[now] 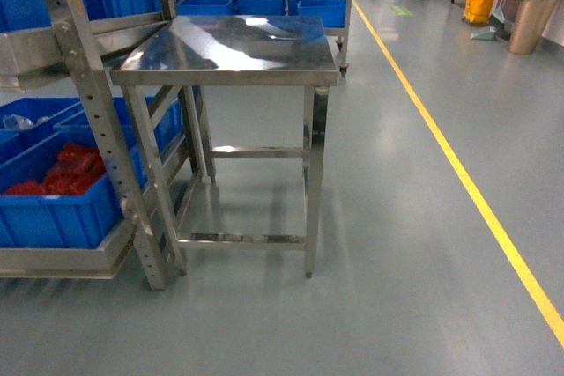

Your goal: Sort blue parts and orange caps into right shelf containers

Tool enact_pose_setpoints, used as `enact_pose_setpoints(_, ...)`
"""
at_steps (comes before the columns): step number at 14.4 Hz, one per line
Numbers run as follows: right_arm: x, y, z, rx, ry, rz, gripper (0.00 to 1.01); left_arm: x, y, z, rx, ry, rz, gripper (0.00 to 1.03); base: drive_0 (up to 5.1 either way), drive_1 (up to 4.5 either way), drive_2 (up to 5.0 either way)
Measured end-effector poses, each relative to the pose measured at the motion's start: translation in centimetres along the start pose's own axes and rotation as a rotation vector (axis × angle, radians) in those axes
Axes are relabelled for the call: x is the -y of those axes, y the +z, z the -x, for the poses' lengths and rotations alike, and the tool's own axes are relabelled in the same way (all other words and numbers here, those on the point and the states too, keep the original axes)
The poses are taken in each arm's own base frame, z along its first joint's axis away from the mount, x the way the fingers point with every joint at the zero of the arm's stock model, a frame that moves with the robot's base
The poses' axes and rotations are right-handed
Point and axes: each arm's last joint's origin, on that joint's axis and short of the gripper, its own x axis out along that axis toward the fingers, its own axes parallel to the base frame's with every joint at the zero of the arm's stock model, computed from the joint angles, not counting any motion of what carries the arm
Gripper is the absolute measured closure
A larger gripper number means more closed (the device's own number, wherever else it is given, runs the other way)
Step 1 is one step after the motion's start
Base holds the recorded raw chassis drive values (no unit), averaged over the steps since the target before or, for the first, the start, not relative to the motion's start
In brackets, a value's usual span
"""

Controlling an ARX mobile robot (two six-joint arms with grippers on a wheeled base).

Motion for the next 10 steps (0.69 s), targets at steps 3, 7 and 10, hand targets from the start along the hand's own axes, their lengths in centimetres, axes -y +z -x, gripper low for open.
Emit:
enact_pose_setpoints(3, 0.00, 0.02, 0.00, 0.002, 0.000, 0.000, 0.56, 0.00, 0.01, 0.00, 0.001, 0.000, 0.000, 0.60, -0.1, 4.23, -4.4)
enact_pose_setpoints(7, 0.00, 0.00, 0.00, 0.000, 0.000, 0.000, 0.56, 0.00, 0.00, 0.00, 0.000, 0.000, 0.000, 0.60, -0.1, 4.25, -4.4)
enact_pose_setpoints(10, 0.00, 0.01, 0.00, 0.002, 0.000, 0.000, 0.56, 0.00, 0.00, 0.00, 0.000, 0.000, 0.000, 0.60, 0.0, 4.31, -4.4)
